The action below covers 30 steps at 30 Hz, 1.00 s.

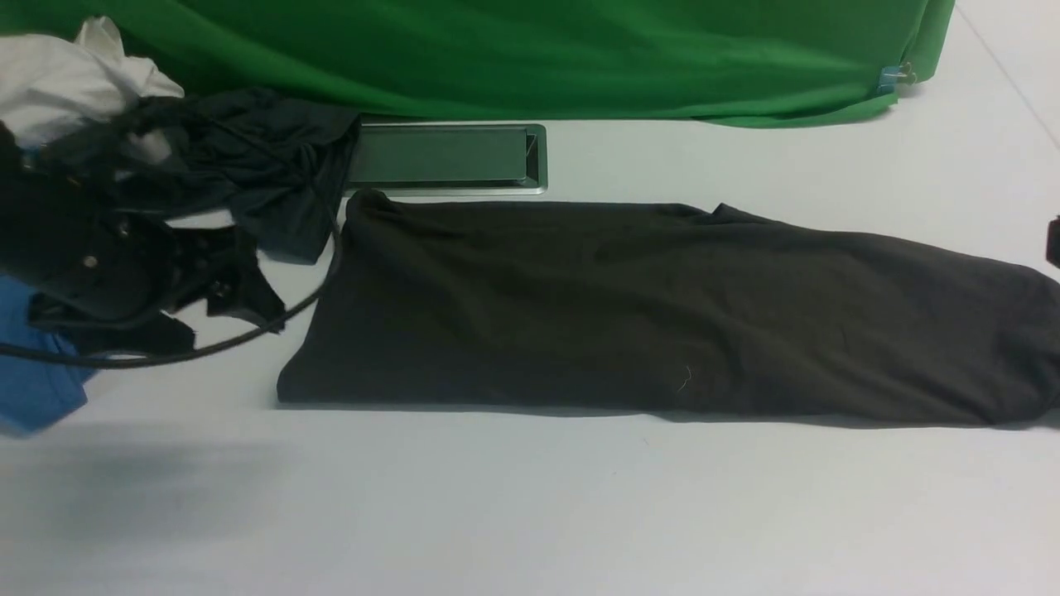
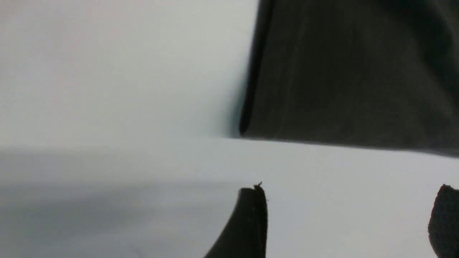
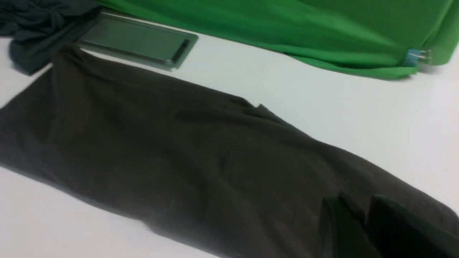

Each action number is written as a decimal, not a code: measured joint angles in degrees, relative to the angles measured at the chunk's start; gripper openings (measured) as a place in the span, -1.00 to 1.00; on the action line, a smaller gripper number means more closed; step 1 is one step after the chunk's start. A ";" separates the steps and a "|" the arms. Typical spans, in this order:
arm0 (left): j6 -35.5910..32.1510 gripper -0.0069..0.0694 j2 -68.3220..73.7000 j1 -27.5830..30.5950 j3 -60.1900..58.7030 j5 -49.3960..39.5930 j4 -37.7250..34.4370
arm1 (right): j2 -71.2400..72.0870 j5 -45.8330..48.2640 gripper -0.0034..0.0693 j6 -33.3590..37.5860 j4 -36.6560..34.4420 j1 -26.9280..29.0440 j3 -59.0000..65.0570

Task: Fold a long-sleeved shirt on a white desktop.
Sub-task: 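Grasp the waist and leg ends of the folded dark trousers and straighten them on the table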

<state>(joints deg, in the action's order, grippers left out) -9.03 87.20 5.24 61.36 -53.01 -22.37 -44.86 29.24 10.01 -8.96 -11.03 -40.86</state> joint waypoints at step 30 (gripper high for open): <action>2.03 0.72 3.66 -3.84 0.00 6.52 4.67 | 0.00 -3.55 -0.26 -0.16 -0.05 -1.05 3.70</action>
<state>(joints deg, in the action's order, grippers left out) -6.99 90.86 1.40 61.36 -46.48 -17.70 -44.86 25.69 9.85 -9.01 -12.07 -37.16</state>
